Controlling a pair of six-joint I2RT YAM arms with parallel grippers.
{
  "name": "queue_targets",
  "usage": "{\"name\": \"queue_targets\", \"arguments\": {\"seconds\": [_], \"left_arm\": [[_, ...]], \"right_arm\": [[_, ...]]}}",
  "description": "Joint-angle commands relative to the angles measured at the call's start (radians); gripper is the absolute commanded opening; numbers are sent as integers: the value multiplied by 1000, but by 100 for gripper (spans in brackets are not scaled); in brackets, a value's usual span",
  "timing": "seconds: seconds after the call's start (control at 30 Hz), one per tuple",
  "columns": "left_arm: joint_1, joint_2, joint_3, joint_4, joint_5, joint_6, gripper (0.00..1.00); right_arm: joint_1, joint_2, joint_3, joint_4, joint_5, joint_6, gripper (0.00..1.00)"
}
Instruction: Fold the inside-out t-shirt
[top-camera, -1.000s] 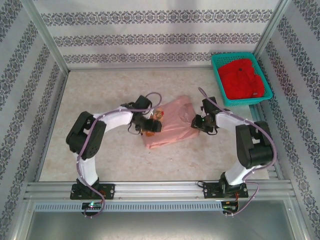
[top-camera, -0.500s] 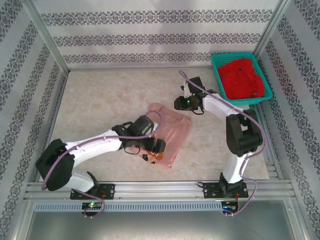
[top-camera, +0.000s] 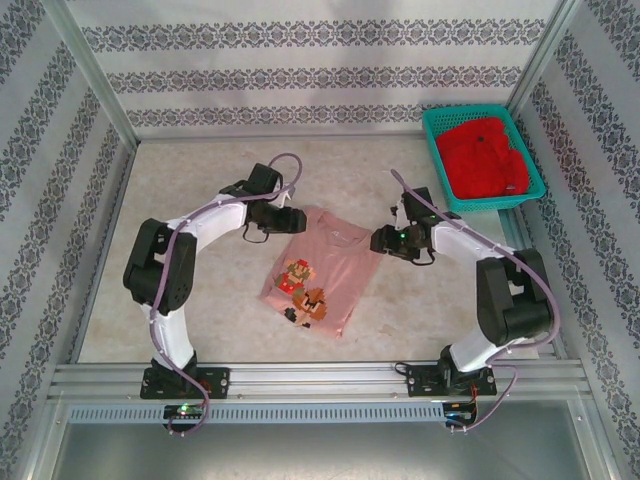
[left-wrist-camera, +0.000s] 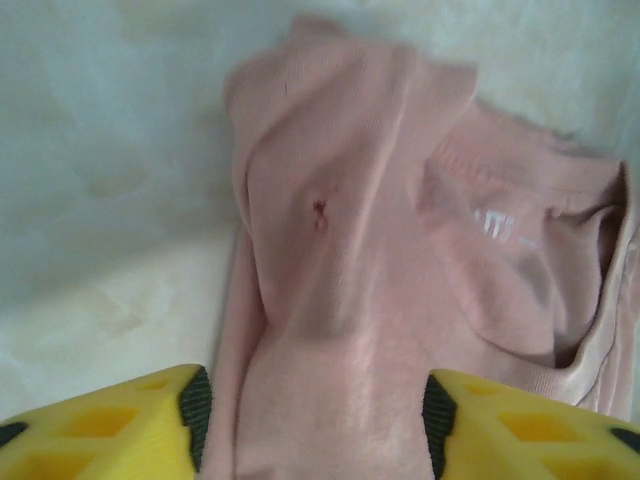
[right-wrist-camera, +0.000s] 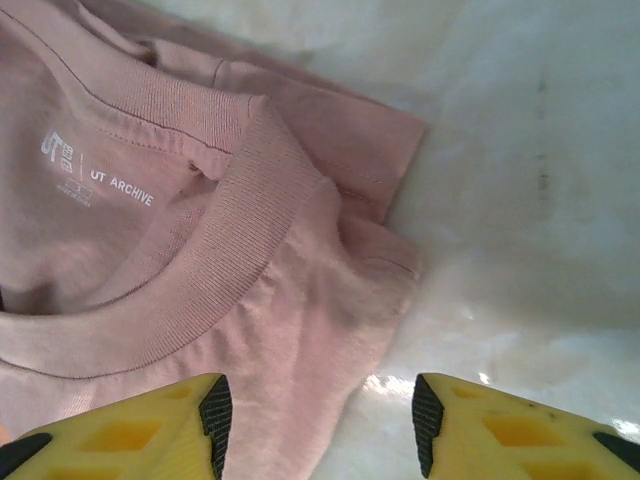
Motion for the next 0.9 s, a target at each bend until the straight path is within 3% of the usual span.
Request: {"name": "queue_targets", "arguments": {"seconds": [0.0, 0.23, 0.47, 0.63, 0.87], "left_arm": [[-2, 29, 15, -113, 79, 55, 50], [-25, -36, -173, -73, 74, 22, 32], [-83, -218, -422, 72, 136, -84, 29], [-18, -311, -426, 68, 5, -110, 47], [87, -206, -327, 194, 29, -128, 78]], "right_arm": [[22, 64, 15, 42, -13, 34, 48], [43, 216, 172, 11, 33, 0, 38], [58, 337, 380, -40, 27, -65, 37], [38, 257, 369, -64, 55, -113, 45], [24, 252, 336, -34, 3, -117, 60]]}}
